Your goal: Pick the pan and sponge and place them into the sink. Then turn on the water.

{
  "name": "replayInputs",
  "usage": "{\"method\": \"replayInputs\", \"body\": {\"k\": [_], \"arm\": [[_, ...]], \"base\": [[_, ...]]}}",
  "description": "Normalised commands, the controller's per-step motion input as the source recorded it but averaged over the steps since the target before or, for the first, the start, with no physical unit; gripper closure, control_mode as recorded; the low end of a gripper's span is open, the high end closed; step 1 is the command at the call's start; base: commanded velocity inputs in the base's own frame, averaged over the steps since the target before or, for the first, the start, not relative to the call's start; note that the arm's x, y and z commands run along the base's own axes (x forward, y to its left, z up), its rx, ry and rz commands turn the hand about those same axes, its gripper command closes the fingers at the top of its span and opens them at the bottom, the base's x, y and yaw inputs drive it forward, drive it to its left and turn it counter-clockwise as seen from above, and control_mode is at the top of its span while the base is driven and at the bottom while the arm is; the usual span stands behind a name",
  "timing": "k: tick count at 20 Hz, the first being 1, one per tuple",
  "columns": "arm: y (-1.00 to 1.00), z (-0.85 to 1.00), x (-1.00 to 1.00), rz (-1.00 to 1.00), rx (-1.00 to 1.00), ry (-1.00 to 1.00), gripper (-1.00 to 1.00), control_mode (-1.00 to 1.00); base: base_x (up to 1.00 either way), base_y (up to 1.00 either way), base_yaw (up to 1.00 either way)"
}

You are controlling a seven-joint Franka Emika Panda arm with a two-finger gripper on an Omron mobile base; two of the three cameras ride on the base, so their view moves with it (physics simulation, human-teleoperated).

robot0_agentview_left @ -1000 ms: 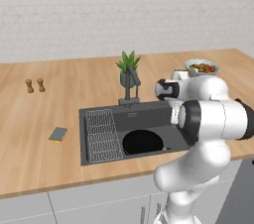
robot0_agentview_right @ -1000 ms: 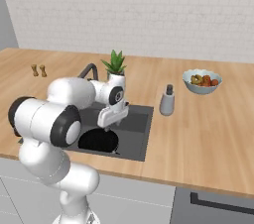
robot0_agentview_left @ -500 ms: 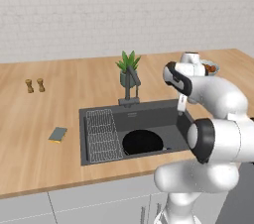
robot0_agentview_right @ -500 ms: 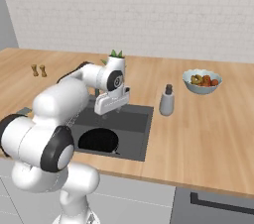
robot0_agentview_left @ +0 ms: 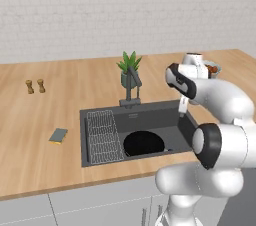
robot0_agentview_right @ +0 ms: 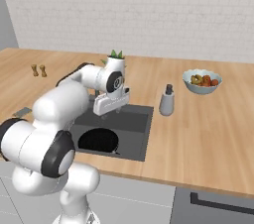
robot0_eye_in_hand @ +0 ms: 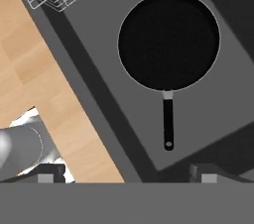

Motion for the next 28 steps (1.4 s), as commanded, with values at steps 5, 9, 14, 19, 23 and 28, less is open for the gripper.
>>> {"method": "replayInputs", "body": {"k": [5, 9, 14, 19, 23, 28], "arm": [[0.16, 0.04, -0.61, -0.45, 0.1, -0.19, -1.0, -1.0], [0.48, 0.02, -0.62, -0.65, 0.03, -0.05, -1.0, -1.0], [0.3, 0.0, -0.19, -0.59, 0.0, 0.09, -1.0, -1.0], [0.0, 0.0, 0.0, -0.25, -0.01, 0.06, -1.0, -1.0], [0.06, 0.0, 0.0, 0.0, 0.0, 0.01, -1.0, -1.0], [0.61, 0.26, -0.07, 0.0, 0.0, 0.11, -1.0, -1.0]], "base": [[0.0, 0.0, 0.0], [0.0, 0.0, 0.0], [0.0, 0.0, 0.0], [0.0, 0.0, 0.0], [0.0, 0.0, 0.0], [0.0, 0.0, 0.0]]}}
